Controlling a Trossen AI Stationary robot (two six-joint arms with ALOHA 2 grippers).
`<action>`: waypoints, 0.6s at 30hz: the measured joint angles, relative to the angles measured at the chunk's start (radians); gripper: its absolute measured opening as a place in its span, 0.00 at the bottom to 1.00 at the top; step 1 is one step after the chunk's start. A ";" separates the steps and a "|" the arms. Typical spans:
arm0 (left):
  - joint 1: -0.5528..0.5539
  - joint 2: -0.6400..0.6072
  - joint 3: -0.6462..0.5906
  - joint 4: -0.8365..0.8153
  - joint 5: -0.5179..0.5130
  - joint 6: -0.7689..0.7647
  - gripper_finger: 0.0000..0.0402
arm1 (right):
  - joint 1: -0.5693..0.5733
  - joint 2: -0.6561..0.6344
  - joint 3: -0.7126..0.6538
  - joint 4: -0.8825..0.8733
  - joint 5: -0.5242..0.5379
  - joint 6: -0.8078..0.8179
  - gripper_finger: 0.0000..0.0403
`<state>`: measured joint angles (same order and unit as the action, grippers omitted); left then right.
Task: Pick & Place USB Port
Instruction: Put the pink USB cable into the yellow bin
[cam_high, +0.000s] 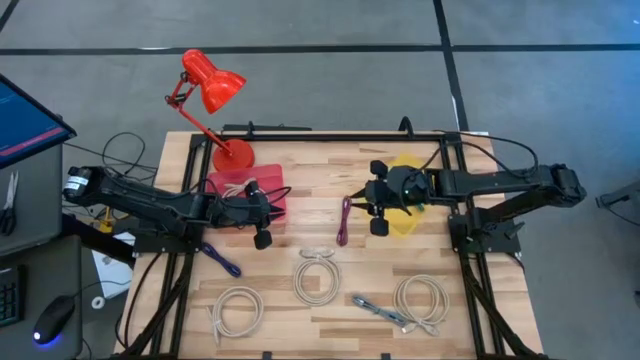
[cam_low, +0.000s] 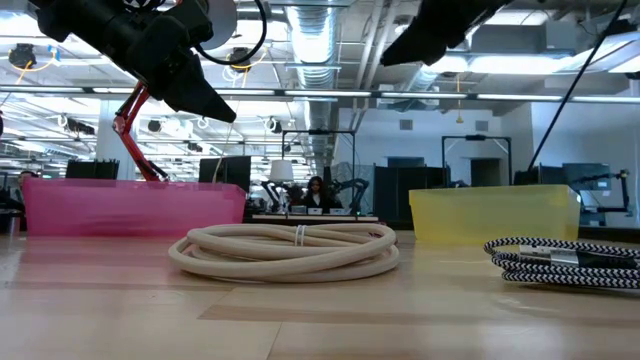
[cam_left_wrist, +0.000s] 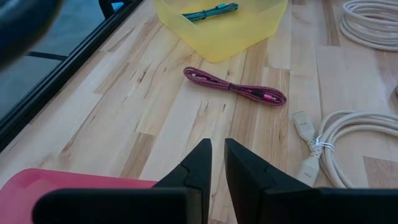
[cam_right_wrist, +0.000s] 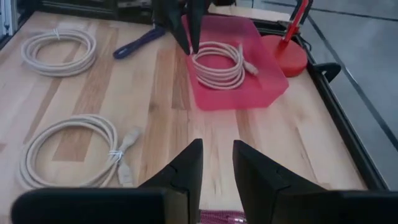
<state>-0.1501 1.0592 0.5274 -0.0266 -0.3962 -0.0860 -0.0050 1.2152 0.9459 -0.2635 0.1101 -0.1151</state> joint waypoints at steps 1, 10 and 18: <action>0.000 0.000 0.000 0.000 0.000 0.000 0.11 | -0.005 0.000 0.000 0.011 0.003 0.001 0.20; 0.000 0.000 0.000 0.000 0.000 0.000 0.11 | -0.023 0.002 0.000 0.031 -0.008 0.003 0.20; 0.000 0.000 0.000 0.000 0.000 0.003 0.11 | -0.029 0.145 0.030 0.027 0.035 -0.215 0.20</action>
<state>-0.1501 1.0592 0.5274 -0.0265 -0.3959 -0.0828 -0.0345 1.3599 0.9763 -0.2369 0.1448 -0.3304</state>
